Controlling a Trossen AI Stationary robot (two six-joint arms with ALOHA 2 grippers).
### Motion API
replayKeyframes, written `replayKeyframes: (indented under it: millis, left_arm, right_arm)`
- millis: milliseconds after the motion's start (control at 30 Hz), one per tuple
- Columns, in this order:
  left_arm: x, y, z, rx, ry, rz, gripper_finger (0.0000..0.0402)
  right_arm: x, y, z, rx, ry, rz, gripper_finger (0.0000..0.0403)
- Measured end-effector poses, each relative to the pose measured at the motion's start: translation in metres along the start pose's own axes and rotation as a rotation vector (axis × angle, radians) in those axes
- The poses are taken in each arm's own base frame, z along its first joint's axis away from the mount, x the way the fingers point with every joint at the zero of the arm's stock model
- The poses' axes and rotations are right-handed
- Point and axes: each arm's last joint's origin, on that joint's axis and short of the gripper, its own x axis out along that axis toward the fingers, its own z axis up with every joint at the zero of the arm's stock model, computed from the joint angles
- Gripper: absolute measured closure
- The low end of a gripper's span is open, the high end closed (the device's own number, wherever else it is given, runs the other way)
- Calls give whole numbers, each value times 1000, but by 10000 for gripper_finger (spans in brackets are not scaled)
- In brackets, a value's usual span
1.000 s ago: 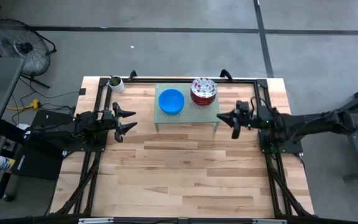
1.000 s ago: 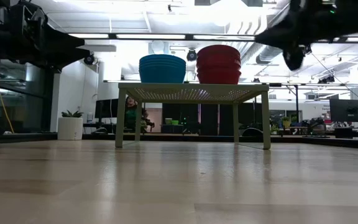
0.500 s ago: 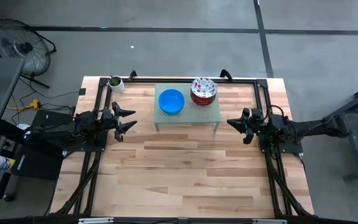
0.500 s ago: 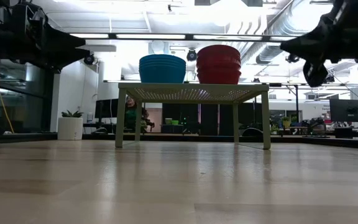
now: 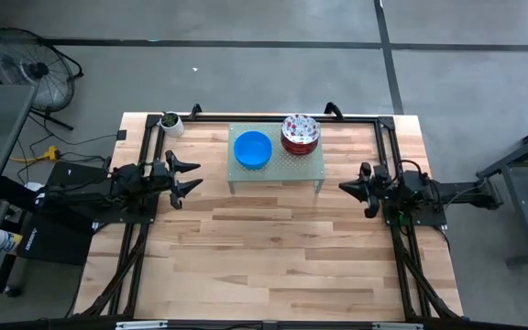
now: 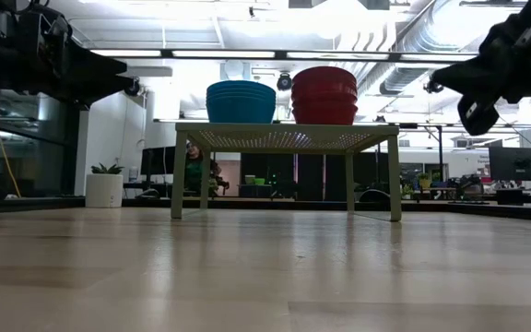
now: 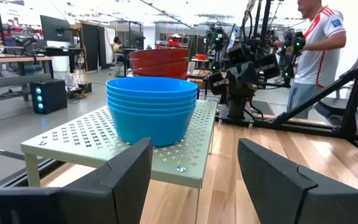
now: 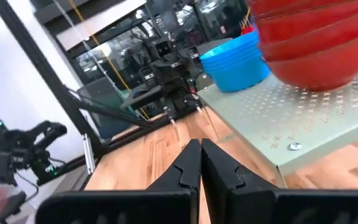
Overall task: Pick & Place Mini bowls
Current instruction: Return to Home Position
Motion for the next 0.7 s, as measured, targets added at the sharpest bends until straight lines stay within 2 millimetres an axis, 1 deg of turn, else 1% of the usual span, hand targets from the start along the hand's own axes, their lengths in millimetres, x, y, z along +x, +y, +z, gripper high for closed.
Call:
replayKeyframes:
  millis: [133, 267, 533, 700]
  left_arm:
    - [0, 0, 0, 0, 0, 0, 170]
    - [0, 0, 0, 0, 0, 0, 170]
    - [0, 0, 0, 0, 0, 0, 169]
    - [0, 0, 0, 0, 0, 0, 169]
  right_arm:
    - [-1, 0, 0, -35, 9, 19, 403]
    - [0, 0, -2, -17, 39, 31, 402]
    - [1, 0, -3, -241, 40, 32, 402]
    - [1, 0, -3, -261, 40, 32, 402]
